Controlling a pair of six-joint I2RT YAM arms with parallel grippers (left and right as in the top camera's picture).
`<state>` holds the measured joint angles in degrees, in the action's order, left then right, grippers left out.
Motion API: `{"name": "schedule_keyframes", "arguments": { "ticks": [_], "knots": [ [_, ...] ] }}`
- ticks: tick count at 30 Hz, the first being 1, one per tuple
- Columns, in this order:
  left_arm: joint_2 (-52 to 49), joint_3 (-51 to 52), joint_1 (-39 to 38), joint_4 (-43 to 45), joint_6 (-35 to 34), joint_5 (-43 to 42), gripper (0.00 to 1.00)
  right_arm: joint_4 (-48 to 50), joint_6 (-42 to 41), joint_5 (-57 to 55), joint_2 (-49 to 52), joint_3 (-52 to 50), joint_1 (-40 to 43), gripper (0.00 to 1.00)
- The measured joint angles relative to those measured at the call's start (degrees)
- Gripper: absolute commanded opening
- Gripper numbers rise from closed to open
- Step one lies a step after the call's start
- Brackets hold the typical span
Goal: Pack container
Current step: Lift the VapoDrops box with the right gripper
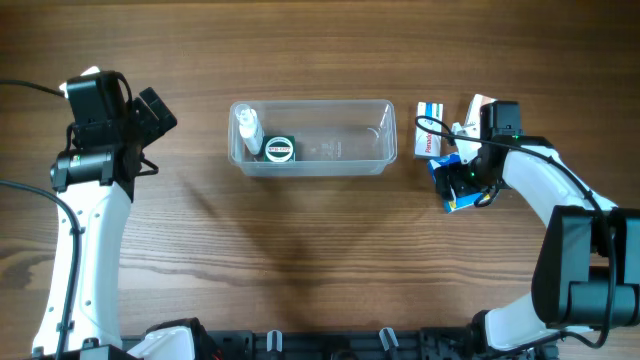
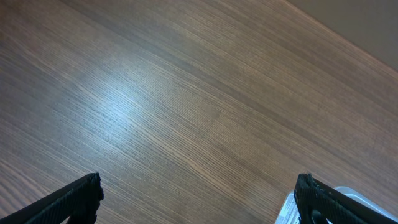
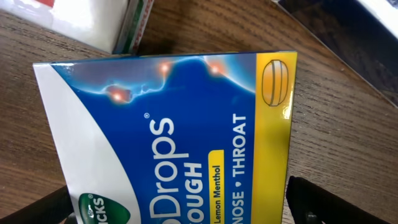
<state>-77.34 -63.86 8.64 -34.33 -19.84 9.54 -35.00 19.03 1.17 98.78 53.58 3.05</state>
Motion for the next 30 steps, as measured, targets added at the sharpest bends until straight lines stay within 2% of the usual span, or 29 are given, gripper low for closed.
{"name": "schedule_keyframes", "arguments": {
  "ticks": [7,18,25,30],
  "knots": [
    [0.00,0.00,0.00,0.00,-0.02,0.00,1.00,1.25,-0.57,0.31,0.68,0.00,0.00,0.94],
    [0.00,0.00,0.00,0.00,-0.02,0.00,1.00,1.75,-1.88,0.72,1.03,0.00,0.00,0.80],
    [0.00,0.00,0.00,0.00,0.00,0.00,1.00,1.46,-2.95,0.72,1.03,0.09,0.00,0.77],
    [0.00,0.00,0.00,0.00,0.00,0.00,1.00,-2.21,-4.74,0.72,1.03,1.40,0.00,0.77]
  ]
}}
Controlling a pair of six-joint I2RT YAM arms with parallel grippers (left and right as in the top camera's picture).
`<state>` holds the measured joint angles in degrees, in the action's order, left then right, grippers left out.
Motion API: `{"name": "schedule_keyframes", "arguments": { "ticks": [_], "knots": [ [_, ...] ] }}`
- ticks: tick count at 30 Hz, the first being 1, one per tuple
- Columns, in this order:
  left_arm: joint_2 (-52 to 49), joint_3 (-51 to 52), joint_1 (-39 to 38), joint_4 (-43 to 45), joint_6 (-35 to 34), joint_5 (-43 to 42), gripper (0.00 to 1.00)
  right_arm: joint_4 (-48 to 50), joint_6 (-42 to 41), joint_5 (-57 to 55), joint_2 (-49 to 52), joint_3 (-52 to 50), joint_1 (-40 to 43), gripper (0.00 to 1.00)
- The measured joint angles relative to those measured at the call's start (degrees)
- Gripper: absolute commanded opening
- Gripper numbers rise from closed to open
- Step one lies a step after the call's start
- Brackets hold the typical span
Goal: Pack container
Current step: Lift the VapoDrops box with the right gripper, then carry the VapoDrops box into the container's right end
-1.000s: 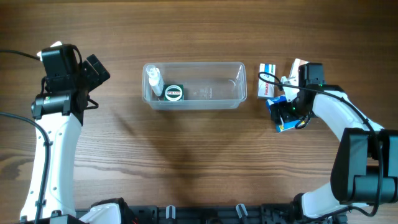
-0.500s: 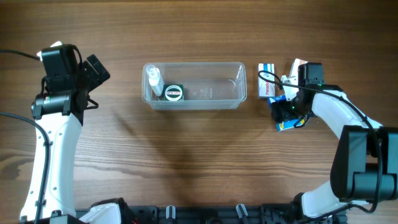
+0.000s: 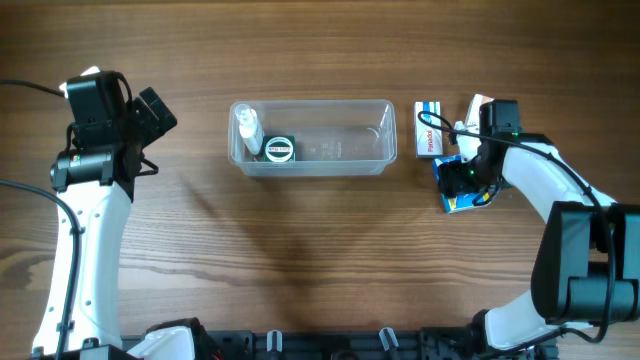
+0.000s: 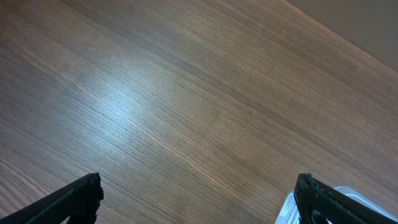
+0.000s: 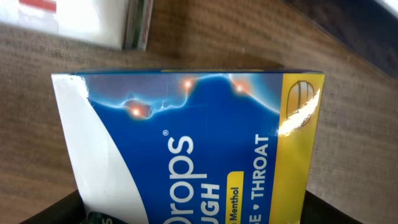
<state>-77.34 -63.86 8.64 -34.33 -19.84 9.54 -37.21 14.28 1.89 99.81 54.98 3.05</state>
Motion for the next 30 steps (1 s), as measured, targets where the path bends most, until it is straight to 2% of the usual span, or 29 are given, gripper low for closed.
{"name": "schedule_keyframes", "arguments": {
  "ticks": [11,22,30],
  "knots": [
    [0.00,0.00,0.00,0.00,-0.02,0.00,1.00,-8.70,-7.69,0.20,-6.01,5.11,0.00,0.73],
    [0.00,0.00,0.00,0.00,-0.02,0.00,1.00,-13.35,-18.97,8.59,-15.91,10.27,-0.61,0.69],
    [0.00,0.00,0.00,0.00,-0.02,0.00,1.00,-10.16,-24.74,9.68,-17.14,11.37,-12.20,0.69]
  ]
}}
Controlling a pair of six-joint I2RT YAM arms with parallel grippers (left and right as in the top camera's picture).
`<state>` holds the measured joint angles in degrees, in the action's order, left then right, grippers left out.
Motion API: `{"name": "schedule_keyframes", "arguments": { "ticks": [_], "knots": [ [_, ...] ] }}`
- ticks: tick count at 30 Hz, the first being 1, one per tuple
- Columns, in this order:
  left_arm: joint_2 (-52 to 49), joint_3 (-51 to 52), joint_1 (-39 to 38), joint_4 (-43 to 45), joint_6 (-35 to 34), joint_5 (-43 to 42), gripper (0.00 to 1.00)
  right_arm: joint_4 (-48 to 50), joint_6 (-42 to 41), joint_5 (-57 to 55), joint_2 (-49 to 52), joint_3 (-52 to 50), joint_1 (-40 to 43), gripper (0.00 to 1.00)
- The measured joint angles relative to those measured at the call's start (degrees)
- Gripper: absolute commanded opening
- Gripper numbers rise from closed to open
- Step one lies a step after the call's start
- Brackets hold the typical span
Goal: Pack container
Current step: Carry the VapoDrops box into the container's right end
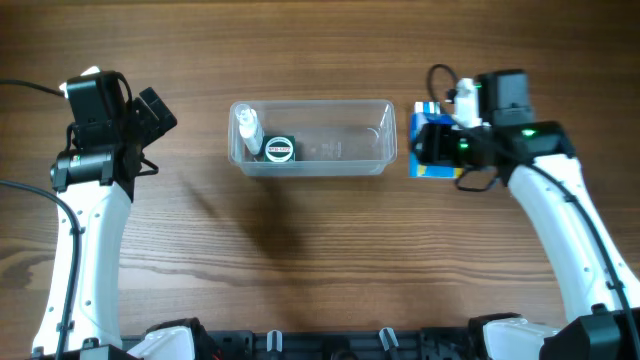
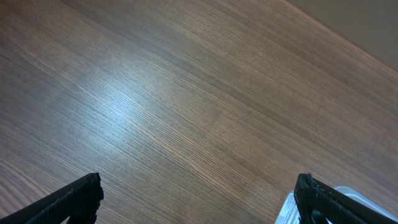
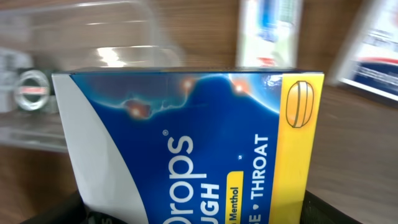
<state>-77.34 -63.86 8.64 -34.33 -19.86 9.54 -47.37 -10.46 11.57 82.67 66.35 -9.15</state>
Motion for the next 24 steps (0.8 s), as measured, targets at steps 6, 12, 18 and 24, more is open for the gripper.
{"name": "schedule_keyframes", "arguments": {
  "ticks": [6,12,18,24],
  "knots": [
    [0.00,0.00,0.00,0.00,0.00,0.00,1.00,6.01,-5.35,-0.90,0.00,2.19,-9.05,0.64],
    [0.00,0.00,0.00,0.00,0.00,-0.02,1.00,12.83,-9.22,-3.34,0.04,3.06,-15.61,0.66],
    [0.00,0.00,0.00,0.00,0.02,0.00,1.00,17.49,-10.97,-7.87,3.67,3.23,-20.57,0.65],
    [0.00,0.00,0.00,0.00,0.00,-0.02,1.00,17.86,-11.41,-12.74,8.76,3.23,-23.23,0.65]
  ]
}}
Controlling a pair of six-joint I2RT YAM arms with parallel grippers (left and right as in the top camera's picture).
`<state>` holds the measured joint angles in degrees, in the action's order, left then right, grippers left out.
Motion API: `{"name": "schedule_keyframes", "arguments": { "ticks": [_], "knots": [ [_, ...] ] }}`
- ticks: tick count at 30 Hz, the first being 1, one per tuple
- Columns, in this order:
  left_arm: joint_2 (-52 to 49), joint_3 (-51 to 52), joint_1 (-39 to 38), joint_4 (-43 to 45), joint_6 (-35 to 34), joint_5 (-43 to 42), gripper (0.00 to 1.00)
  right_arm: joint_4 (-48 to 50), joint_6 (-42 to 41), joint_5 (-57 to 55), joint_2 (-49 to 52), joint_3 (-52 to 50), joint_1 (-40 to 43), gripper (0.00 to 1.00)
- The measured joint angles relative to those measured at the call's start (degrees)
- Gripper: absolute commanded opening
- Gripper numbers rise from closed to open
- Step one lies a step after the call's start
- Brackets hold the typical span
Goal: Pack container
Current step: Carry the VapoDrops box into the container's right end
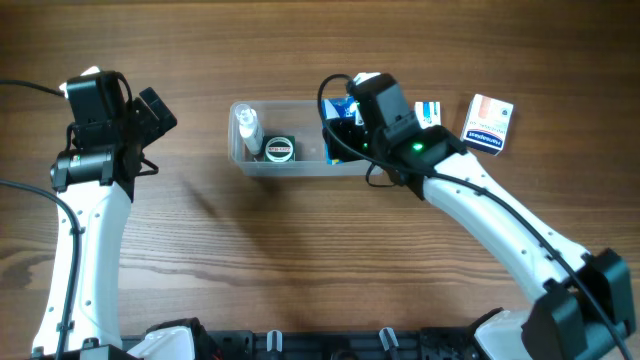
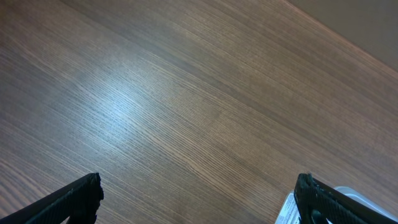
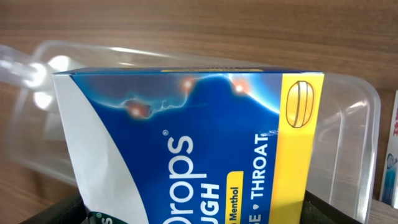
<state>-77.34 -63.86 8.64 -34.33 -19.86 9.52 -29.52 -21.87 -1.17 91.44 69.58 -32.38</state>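
The clear plastic container (image 1: 310, 166) lies at the table's centre, holding a small white bottle (image 1: 247, 128) and a round green-labelled tin (image 1: 279, 150). My right gripper (image 1: 345, 130) is shut on the blue and yellow cough drops box (image 3: 193, 143) and holds it over the container's middle (image 3: 354, 143). The box fills the right wrist view. A white Panadol box (image 1: 430, 112) and a white and orange box (image 1: 489, 122) lie to the right of the container. My left gripper (image 2: 196, 205) hangs open over bare wood, far left of the container.
The left arm (image 1: 95, 150) stands at the table's left side. The right arm (image 1: 480, 215) reaches diagonally from the lower right across the wood to the container.
My right gripper has moved left with the cough drops box, from beside the container's right end to over its middle. The two boxes on the right now show uncovered. The left arm is unmoved.
My right gripper was around the cough drops box on the table right of the container. Then it was shut on it there. Then it held the box lifted by the container's right end, and now over the container. The left arm stayed still.
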Motion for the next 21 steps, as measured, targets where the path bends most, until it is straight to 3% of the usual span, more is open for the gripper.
{"name": "schedule_keyframes", "arguments": {
  "ticks": [21],
  "knots": [
    [0.00,0.00,0.00,0.00,0.00,0.02,1.00,2.01,-0.22,-7.98,10.05,0.02,-0.11,0.66]
  ]
}}
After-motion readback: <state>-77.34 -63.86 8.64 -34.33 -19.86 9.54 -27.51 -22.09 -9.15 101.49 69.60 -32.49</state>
